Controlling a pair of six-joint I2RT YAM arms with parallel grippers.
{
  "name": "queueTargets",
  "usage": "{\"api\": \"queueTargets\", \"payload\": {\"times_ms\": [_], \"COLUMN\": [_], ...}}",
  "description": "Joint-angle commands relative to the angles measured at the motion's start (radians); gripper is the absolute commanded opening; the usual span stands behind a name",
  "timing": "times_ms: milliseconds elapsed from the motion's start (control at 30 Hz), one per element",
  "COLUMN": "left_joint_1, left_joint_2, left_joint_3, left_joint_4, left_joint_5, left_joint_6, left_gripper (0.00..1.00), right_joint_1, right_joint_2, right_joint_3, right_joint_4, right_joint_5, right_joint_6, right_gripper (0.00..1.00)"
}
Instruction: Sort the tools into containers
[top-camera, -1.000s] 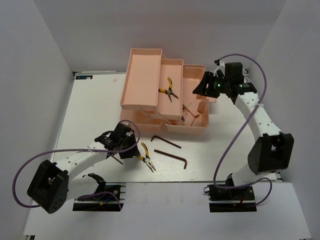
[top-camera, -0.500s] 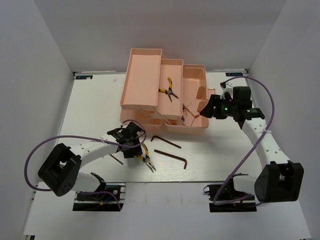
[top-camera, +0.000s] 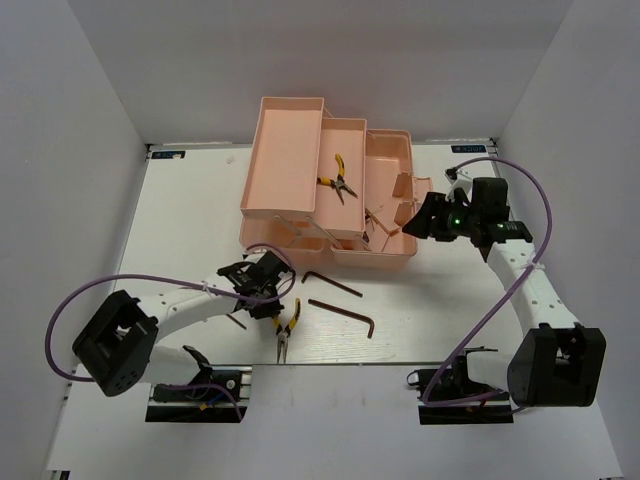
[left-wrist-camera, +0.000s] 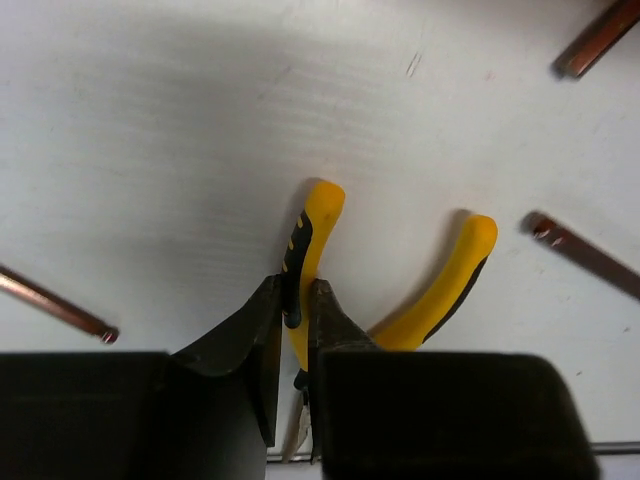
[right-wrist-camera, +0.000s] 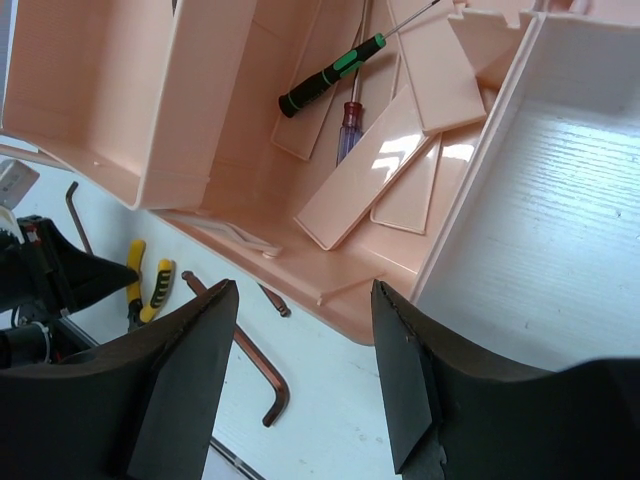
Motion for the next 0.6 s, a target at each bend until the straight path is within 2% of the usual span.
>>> {"api": "queueTargets", "payload": {"times_ms": [0,133,200,400,533,567], "left_joint_1": [-0.025,-0.060,-0.071,-0.090,-0.112,-0.112], "left_joint_2": [-0.073,-0.192,-0.260,-0.285,-0.262,-0.252], "left_joint_3": [0.023,0.106,0.145,0.298,0.424,0.445], "left_joint_4": [-0.099,-0.121,-0.094,-0.064,0.000,0.000], "left_joint_5": [-0.012,-0.002,0.045,0.220,0.284,0.284], "left_joint_6": [0.028,0.128,0.218,0.423,0.515,0.530], "left_gripper": [0.00,0.00,0.00,0.00,0.00,0.00], "right_joint_1": [-0.017,-0.042,-0.051,-0.052,-0.081,-0.086], "right_joint_2": [-0.024,-0.027,-0.032,0.000,0.003,0.003], "right_joint_3": [-0.011,-0.025,-0.040,-0.037,-0.035,-0.035], "right_joint_4": [0.036,0.042,0.050,0.051,0.045,0.047], "right_joint_5": [-0.030,-0.057,-0.074,-0.091,-0.088,-0.087], "right_joint_6": [-0.016,-0.035,-0.045,-0.062,-0.081,-0.088], "right_gripper": [0.62,0.62,0.62,0.62,0.55,0.49]}}
